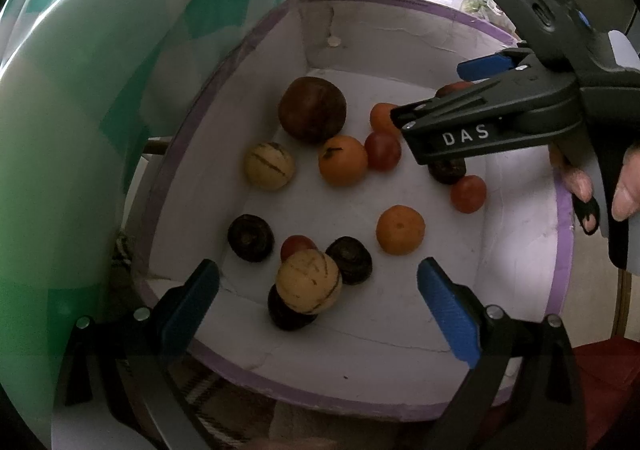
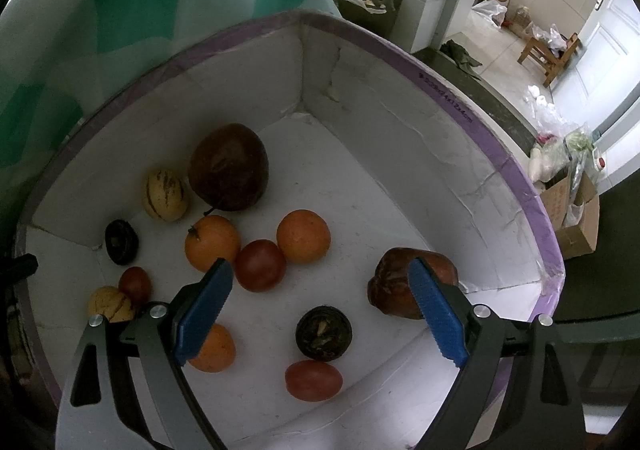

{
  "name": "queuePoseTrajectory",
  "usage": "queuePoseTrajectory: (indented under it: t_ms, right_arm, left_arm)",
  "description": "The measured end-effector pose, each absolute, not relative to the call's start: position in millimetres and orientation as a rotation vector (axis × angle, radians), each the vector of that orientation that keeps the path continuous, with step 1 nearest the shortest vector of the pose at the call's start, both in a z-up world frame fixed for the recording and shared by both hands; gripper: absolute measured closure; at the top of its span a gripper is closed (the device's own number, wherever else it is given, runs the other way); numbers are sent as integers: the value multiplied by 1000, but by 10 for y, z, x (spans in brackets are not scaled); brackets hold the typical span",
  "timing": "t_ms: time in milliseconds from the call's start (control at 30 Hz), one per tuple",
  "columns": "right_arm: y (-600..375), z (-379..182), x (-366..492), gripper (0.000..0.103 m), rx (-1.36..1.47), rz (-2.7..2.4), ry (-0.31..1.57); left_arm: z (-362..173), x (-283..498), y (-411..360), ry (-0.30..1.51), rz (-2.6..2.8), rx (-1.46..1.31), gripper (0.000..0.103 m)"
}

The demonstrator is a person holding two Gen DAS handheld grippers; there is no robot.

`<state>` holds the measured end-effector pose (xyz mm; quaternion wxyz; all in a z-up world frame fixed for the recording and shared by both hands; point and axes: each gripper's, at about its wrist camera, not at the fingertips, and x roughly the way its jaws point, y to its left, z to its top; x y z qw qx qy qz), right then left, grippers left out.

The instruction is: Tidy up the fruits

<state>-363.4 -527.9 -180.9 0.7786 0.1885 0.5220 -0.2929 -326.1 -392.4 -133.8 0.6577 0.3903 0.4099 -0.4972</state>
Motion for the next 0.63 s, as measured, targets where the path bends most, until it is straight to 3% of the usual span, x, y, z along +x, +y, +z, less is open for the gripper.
queuePoseTrajectory:
  t_ms: [633]
  right_arm:
    - [-5289, -1805, -3622, 16, 407, -631, 1129]
  left_arm:
    - [-1362, -3230, -3927, 943, -1125, 891, 4]
